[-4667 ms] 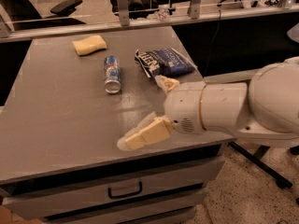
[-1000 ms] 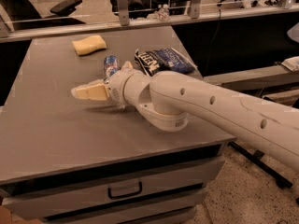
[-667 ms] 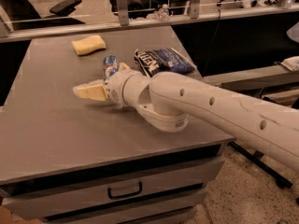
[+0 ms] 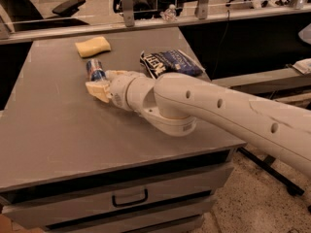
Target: Move redbull can near sponge
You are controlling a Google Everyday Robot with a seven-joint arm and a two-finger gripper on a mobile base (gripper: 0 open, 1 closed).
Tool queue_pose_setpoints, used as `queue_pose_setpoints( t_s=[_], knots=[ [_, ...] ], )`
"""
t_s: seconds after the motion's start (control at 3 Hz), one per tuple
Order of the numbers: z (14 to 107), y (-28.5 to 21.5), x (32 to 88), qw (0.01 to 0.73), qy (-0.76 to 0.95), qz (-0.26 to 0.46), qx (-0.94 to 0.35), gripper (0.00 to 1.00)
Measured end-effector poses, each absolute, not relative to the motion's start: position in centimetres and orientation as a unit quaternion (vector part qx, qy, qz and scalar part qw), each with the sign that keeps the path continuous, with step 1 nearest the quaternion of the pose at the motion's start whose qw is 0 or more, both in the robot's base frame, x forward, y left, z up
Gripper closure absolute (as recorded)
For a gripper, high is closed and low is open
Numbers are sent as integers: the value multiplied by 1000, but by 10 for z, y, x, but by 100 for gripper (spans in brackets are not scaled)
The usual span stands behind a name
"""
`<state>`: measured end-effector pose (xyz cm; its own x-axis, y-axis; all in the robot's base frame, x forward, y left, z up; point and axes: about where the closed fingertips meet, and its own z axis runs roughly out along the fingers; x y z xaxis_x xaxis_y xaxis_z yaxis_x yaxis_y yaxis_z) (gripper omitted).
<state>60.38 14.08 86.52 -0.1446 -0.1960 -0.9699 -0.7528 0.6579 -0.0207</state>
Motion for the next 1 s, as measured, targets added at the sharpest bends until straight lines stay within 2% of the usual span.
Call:
queue_pose_setpoints(
  t_s=[0.33, 0.67, 1.0],
  knots=[
    [868, 148, 604, 558, 714, 246, -345, 85],
    [870, 150, 607, 557, 714, 242, -349, 100],
    [876, 140, 625, 576, 714, 220, -333, 100]
  ],
)
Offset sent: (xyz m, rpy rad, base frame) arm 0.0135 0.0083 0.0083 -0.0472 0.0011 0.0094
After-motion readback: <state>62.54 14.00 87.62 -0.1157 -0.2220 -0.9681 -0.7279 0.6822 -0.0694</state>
